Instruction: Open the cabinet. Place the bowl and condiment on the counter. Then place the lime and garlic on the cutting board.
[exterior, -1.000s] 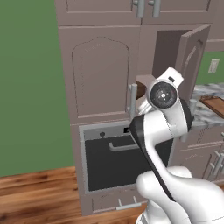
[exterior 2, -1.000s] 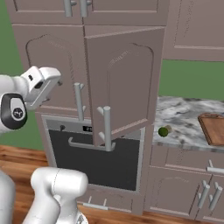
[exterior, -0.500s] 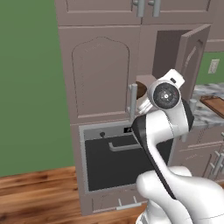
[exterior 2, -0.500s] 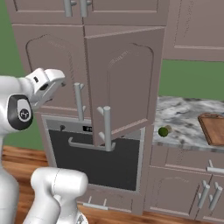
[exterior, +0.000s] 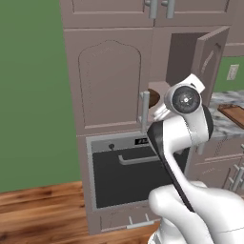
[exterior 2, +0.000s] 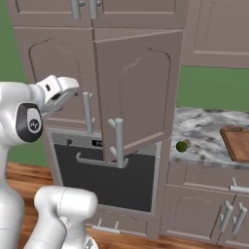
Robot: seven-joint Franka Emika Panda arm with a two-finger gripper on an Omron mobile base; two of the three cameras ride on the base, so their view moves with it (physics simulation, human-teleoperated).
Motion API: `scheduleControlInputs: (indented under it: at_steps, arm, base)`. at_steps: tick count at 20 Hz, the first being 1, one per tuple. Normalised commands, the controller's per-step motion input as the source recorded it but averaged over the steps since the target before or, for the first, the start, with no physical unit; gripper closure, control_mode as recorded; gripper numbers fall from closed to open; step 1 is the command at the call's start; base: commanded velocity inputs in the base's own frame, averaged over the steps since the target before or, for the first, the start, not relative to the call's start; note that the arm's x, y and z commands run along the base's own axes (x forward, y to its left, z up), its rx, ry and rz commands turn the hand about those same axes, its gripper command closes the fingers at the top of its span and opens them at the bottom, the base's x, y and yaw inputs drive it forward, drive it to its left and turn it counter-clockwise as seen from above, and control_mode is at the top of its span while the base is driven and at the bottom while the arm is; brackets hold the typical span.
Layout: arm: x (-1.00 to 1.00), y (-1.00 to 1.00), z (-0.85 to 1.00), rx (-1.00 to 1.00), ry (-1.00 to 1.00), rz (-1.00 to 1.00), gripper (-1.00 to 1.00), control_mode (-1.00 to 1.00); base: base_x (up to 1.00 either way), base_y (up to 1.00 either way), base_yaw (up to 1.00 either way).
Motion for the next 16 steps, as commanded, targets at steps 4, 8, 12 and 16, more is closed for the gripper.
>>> scheduleControlInputs:
  at_steps: [4,8,12,16]
  arm:
    - [0.00,-0.24,-0.01,0.04,0.00,-0.04,-1.00,-1.00]
    - [0.00,-0.21,0.00,0.04,0.00,-0.03,-1.00,-1.00]
    - [0.00,-0.24,0.00,0.04,0.00,-0.05,-1.00,-1.00]
    - [0.00,-0.23,-0.03,0.04,-0.01,-0.06,-1.00,-1.00]
  base:
    - [0.00,0.00,0.00]
    - [0.00,0.00,0.00]
    - [0.00,0.00,0.00]
    - [0.00,0.00,0.00]
